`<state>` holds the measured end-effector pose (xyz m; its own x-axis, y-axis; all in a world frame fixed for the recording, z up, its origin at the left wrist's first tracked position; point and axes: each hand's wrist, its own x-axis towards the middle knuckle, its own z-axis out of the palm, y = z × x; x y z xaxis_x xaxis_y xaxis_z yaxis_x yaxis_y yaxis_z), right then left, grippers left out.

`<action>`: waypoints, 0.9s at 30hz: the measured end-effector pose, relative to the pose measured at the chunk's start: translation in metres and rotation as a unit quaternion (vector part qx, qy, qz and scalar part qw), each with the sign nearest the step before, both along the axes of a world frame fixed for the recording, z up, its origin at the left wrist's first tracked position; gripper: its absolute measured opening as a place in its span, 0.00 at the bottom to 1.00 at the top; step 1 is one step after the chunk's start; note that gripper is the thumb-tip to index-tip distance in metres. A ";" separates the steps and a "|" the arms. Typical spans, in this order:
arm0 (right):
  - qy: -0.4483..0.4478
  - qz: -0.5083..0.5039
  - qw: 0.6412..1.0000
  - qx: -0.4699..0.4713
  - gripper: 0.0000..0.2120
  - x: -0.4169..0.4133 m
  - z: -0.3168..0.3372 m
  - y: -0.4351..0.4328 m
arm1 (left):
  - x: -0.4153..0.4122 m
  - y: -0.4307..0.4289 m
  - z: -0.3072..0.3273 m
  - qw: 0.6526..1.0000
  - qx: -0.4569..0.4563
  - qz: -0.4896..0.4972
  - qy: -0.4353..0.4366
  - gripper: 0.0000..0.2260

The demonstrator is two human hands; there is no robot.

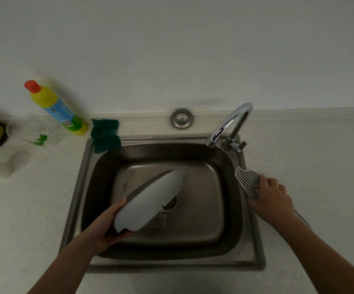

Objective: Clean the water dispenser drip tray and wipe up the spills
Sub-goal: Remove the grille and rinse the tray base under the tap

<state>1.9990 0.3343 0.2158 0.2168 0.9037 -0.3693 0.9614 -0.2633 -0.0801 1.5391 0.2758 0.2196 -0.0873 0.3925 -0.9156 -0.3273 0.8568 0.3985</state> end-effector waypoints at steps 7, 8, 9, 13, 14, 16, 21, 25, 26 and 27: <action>0.052 0.034 0.997 0.038 0.41 -0.019 0.025 -0.004 | 0.012 -0.008 0.020 0.987 -0.022 -0.095 0.125 0.34; 0.077 0.037 0.995 0.045 0.43 -0.028 0.030 -0.004 | 0.013 -0.008 0.025 0.982 -0.013 -0.112 0.149 0.33; 0.103 0.041 0.992 0.053 0.44 -0.037 0.035 -0.004 | 0.011 -0.009 0.030 0.976 0.005 -0.130 0.173 0.33; 0.185 0.074 0.976 0.089 0.47 -0.079 0.052 -0.004 | 0.000 -0.018 0.057 0.922 0.142 -0.210 0.293 0.31; 0.205 0.085 0.970 0.097 0.47 -0.089 0.056 -0.004 | -0.005 -0.021 0.065 0.893 0.175 -0.236 0.340 0.30; 0.247 0.099 0.957 0.111 0.47 -0.112 0.060 -0.002 | -0.023 -0.026 0.077 0.841 0.213 -0.244 0.433 0.31; 0.346 0.047 0.929 0.126 0.46 -0.163 0.060 0.002 | -0.099 -0.032 0.086 0.780 0.232 -0.198 0.546 0.40; 0.368 0.024 0.921 0.125 0.44 -0.198 0.056 0.003 | -0.157 -0.042 0.067 0.768 0.191 -0.156 0.590 0.36; 0.372 0.025 0.920 0.124 0.44 -0.205 0.056 0.002 | -0.168 -0.045 0.060 0.773 0.178 -0.147 0.591 0.36; 0.372 0.030 0.919 0.124 0.44 -0.212 0.055 0.001 | -0.177 -0.047 0.052 0.780 0.167 -0.138 0.586 0.36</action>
